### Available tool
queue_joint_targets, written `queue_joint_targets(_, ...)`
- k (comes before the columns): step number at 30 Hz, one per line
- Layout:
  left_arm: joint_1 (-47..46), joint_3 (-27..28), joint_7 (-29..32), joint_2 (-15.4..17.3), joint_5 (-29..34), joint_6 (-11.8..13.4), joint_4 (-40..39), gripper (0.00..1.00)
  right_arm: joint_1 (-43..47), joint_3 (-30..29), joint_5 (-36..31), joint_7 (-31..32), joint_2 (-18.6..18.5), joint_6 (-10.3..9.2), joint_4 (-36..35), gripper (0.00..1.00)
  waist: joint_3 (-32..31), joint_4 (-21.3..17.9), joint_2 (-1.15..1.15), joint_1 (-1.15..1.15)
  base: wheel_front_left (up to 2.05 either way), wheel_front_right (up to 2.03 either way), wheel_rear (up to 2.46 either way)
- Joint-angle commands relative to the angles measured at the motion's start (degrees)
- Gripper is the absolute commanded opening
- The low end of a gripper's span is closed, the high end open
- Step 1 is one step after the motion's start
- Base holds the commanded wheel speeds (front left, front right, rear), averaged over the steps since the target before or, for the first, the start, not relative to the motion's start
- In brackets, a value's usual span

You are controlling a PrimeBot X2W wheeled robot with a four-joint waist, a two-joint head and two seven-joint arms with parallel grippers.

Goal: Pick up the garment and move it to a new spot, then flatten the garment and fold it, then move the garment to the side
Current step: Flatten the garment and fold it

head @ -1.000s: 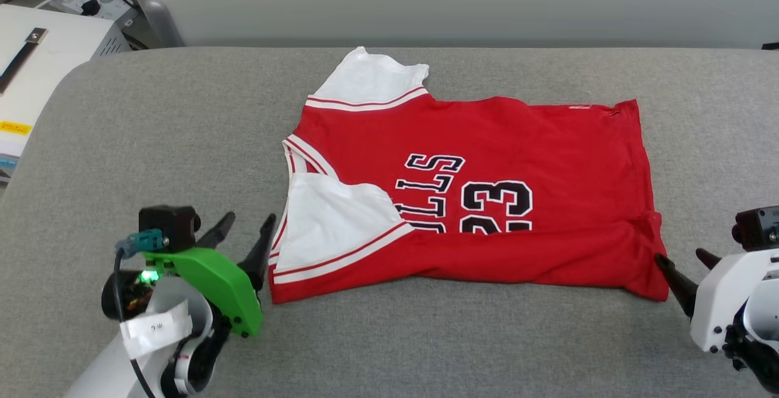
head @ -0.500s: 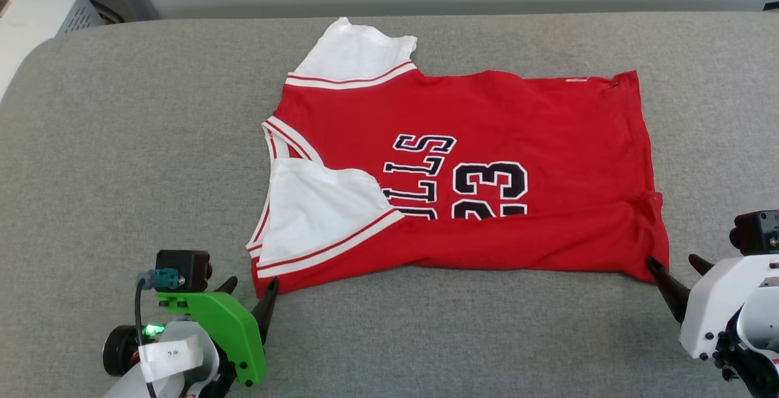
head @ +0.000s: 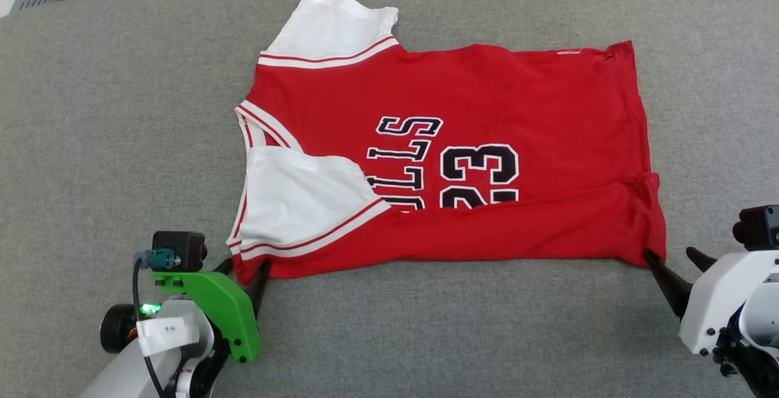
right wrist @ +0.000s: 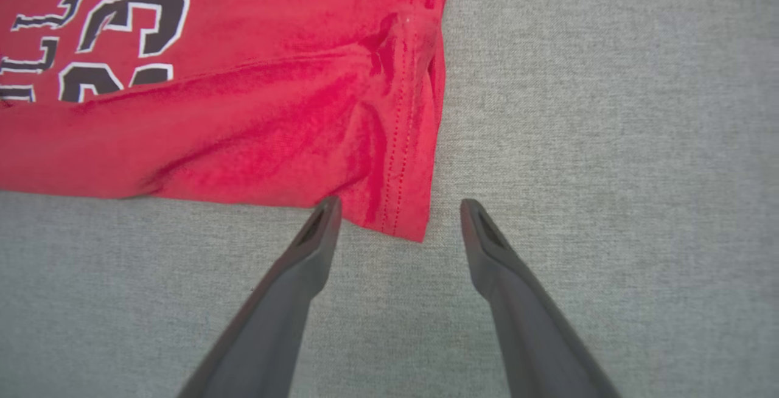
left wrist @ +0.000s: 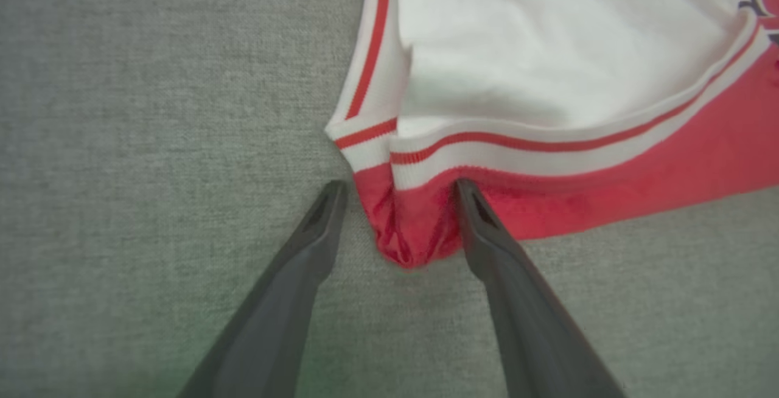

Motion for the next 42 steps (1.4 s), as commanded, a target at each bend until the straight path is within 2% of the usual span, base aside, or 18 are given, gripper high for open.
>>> queue_joint_targets(1, 0.1, -1.2, 0.7, -0.7, 0.0, -0.5, 2.8, 0.0, -0.3, -0.2, -0.4, 0.2, -0.3, -0.04, -0.4, 1.0, 0.1, 0.1, 0.0, 0.0, 0.0, 0.0, 0.0)
queue_joint_targets(8, -1.5, -1.6, -2.6, -1.5, 1.1, -2.9, 4.1, 0.0, -0.7, -1.9, -2.3, 0.4, 0.2, -0.04, 0.3, 1.0, -1.7, 1.7, 0.0, 0.0, 0.0, 0.0, 0.0)
queue_joint_targets(14, -2.3, -1.9, -4.4, -0.8, 2.6, -3.5, -0.5, 0.0, -2.0, -4.6, -5.8, 1.1, 2.7, -0.04, 2.7, 1.0, -3.1, 3.4, 0.0, 0.0, 0.0, 0.0, 0.0)
queue_joint_targets(23, -2.5, -2.8, -3.7, 1.2, 5.0, -1.9, -8.9, 0.0, -4.7, -6.1, -10.0, 2.6, 4.2, -0.04, 9.3, 1.0, -2.2, 5.5, 0.0, 0.0, 0.0, 0.0, 0.0)
queue_joint_targets(30, -2.9, -3.4, -2.6, 1.8, 5.6, -1.5, -11.5, 0.0, -6.4, -5.6, -12.5, 3.1, 4.6, -0.04, 15.2, 1.0, -0.9, 6.2, 0.0, 0.0, 0.0, 0.0, 0.0)
queue_joint_targets(31, -2.9, -3.5, -2.5, 1.8, 5.7, -1.4, -11.6, 0.0, -6.6, -5.4, -12.5, 3.3, 4.8, -0.04, 15.9, 0.87, -0.7, 6.2, 0.0, 0.0, 0.0, 0.0, 0.0)
queue_joint_targets(33, -2.9, -3.6, -2.3, 2.0, 5.7, -1.3, -11.5, 0.0, -6.7, -5.0, -12.2, 3.7, 5.0, -0.04, 17.2, 0.0, -0.6, 6.2, 0.0, 0.0, 0.0, 0.0, 0.0)
queue_joint_targets(42, -2.3, -4.1, -1.1, 2.6, 4.9, -1.7, -9.2, 0.0, -7.5, -5.5, -11.3, 2.3, 3.5, -0.04, 19.7, 0.0, -2.1, 5.9, 0.0, 0.0, 0.0, 0.0, 0.0)
